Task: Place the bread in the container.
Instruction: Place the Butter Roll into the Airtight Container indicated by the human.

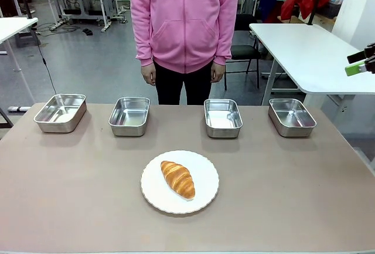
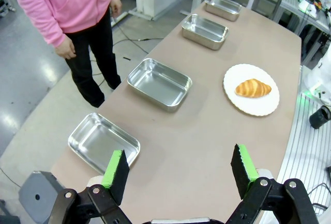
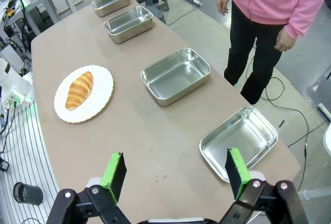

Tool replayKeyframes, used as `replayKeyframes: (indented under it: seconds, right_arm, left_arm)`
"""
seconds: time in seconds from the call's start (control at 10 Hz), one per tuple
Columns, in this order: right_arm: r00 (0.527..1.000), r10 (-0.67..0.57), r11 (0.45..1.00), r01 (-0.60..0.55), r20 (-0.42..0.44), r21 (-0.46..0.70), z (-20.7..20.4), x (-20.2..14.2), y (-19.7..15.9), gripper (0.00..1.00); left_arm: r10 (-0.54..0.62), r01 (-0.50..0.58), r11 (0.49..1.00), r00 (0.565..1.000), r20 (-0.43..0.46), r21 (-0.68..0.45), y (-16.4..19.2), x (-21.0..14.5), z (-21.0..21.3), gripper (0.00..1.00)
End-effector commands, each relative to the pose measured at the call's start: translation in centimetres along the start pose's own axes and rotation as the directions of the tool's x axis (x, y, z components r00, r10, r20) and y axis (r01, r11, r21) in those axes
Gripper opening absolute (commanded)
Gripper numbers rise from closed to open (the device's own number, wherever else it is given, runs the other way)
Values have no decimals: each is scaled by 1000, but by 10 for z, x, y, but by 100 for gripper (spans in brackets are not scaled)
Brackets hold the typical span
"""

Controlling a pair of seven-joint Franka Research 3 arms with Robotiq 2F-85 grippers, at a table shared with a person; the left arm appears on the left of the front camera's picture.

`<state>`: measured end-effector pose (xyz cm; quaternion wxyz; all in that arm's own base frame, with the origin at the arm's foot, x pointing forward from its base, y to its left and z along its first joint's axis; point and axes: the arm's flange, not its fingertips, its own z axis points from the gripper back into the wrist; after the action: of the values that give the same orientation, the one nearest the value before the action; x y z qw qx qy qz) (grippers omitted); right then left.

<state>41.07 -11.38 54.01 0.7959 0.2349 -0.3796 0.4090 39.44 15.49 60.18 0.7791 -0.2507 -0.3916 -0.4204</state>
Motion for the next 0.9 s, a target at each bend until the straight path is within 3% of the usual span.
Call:
replayKeyframes:
  seconds: [0.0,0.8]
  right_arm:
    - [1000,5,1000,-5,5,2,0,2,1,100]
    - [1000,5,1000,-5,5,2,0,2,1,100]
  left_arm:
    - [-1,1,1000,1000,3,0,-1,0,1,100]
    - [-1,1,1000,1000,3,0,-1,0,1,100]
